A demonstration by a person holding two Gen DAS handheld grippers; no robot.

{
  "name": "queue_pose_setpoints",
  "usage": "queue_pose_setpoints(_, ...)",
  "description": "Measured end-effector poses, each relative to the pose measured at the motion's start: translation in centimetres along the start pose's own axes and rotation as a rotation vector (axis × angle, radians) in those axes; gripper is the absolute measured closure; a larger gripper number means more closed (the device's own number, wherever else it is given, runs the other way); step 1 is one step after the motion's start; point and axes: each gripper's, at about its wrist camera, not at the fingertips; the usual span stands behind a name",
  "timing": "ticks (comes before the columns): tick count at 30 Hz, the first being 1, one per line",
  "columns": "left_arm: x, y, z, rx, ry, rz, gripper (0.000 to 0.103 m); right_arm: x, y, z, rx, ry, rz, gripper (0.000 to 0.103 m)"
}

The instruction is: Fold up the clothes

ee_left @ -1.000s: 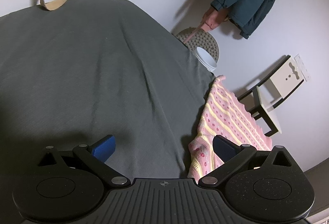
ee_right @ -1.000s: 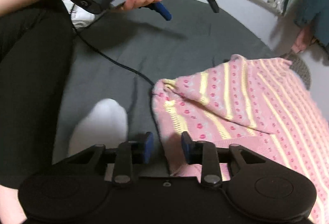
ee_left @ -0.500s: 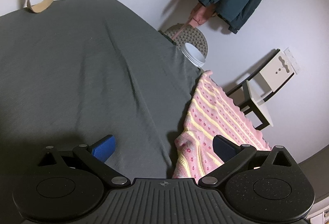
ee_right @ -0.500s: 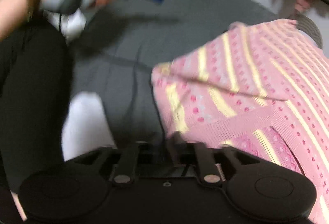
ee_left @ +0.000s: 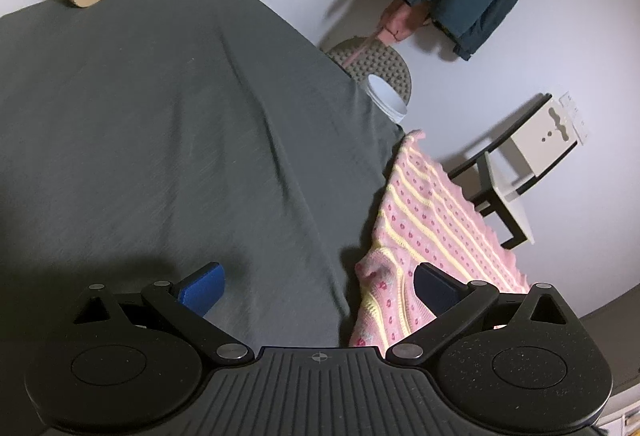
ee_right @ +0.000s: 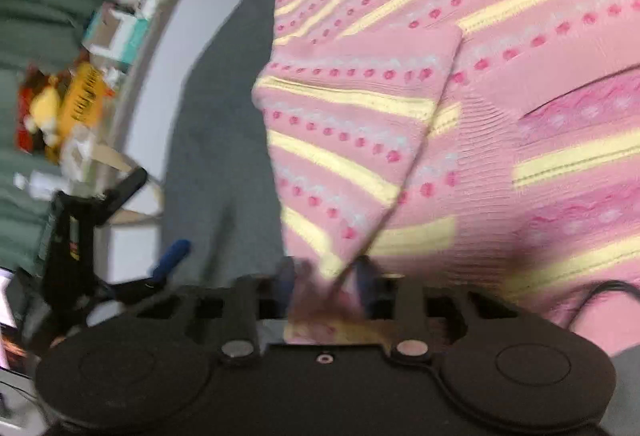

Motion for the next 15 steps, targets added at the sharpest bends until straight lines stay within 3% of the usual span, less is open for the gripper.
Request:
queue_pose_setpoints(3, 0.0, 0.1, 0.1, -0.003, -0.009, -0.012, 0.002, 0.7, -0.6, 0.4, 0.035, 0.144, -0.019, 0.099)
queue_pose_setpoints(6, -0.1, 0.2, 0.0, -0.005, -0.020, -0.021, 0.002, 0.5, -0.8, 0.8, 0.023, 0.083, -0.044, 0.099)
queue_pose_setpoints(10, -0.2, 0.2, -0.1, -0.007, -0.023, -0.023, 0.002, 1.4, -1.3, -1.0, -0.085, -0.071, -0.241, 0.098)
queue_pose_setpoints(12, -0.2, 0.2, 0.0, -0.004, -0.022, -0.023, 0.002, 0.9, -1.4, -1.5, -0.067, -0.079, -0.214, 0.088)
queue_pose_setpoints(14, -0.3, 0.2, 0.0, -0.005, -0.025, -0.021, 0.002, 0.0, -1.4, -1.7, -0.054, -0.020, -0.120, 0.057)
queue_pose_setpoints(15, -0.4, 0.2, 0.0, -0.005, -0.026, -0.020, 0.002, 0.0, -1.5, -1.5, -0.052, 0.011, -0.094, 0.056)
Point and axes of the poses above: each gripper's, at about its wrist camera, not at the fingertips, and z roughly the way its jaws point, x to its left, y to its top, and after that the axes turned 10 degrees about y, right-handed
